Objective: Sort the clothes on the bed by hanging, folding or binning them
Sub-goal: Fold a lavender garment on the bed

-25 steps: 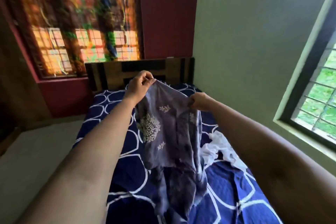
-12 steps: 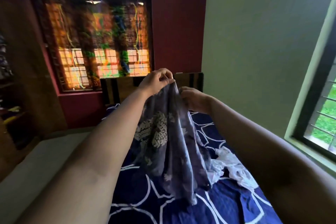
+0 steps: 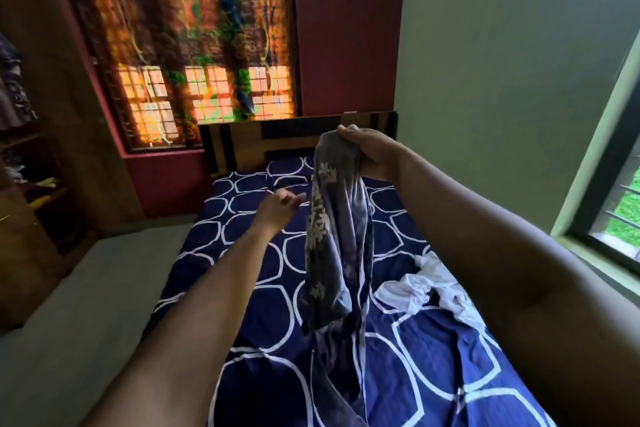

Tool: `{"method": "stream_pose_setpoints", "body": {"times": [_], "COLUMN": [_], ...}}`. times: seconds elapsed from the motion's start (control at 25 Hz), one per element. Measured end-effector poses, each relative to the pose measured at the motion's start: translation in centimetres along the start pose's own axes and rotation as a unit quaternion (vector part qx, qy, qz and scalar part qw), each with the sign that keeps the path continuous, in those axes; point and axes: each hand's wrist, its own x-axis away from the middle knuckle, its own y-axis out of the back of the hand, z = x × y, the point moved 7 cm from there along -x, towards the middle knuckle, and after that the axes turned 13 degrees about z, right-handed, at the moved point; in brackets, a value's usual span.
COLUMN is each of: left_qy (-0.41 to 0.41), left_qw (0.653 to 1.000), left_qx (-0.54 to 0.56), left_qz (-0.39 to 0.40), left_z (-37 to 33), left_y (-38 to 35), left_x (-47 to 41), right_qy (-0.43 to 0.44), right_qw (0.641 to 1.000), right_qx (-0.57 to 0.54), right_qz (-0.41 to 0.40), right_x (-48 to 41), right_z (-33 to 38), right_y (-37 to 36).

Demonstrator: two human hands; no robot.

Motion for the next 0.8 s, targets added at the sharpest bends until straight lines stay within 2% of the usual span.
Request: {"method": "stream_pose_setpoints", "body": {"times": [0.04,0.12,0.16,0.24,0.36,0.44,0.52,0.64,0.72,0.8], "left_qy": [0.105,0.277,0.319,0.344,0.333,0.29,0.236,0.145,0.091,0.052], "left_qw": [0.993,0.938,0.907,0.872,0.838,0.843,0.861,0.861,0.875,0.893], "left_qx": [0.039,0.153,0.198,0.237,0.307,0.347,0.379,0.451,0.463,0.446], "left_qz": [0.031,0.144,0.189,0.256,0.303,0.292,0.243,0.183,0.109,0.019], "left_z": [3.4,9.7,11.7,14.3,14.3,12.4,10.2,7.3,7.0,8.0], "left_y": [-1.1,-4.5,-6.1,-8.8,-11.7,-12.6,-12.6,-12.2,-10.7,-7.8], "left_x": [1.5,5.2,6.9,8.2,8.1,7.4,6.1,4.4,3.2,2.4], "right_qy": [-0.001,-0.023,-0.033,-0.028,-0.003,0.0,0.006,0.022,0.025,0.004], "right_qw": [1.0,0.999,0.999,0.998,0.999,0.998,0.999,0.999,0.999,0.994], "right_qx": [-0.003,0.017,0.03,0.035,0.031,0.037,0.037,0.029,0.042,0.101], "right_qz": [0.0,0.02,0.031,0.037,0.036,0.043,0.037,0.015,-0.012,-0.052], "right_x": [0.0,0.0,0.1,-0.1,-0.4,-0.6,-0.6,-0.5,-0.2,0.6], "right_z": [0.0,0.0,0.0,0.3,1.1,1.6,2.1,3.0,3.5,3.8], "right_y": [0.2,0.4,0.2,0.0,-0.4,-0.6,-0.2,1.2,2.9,5.2]}}
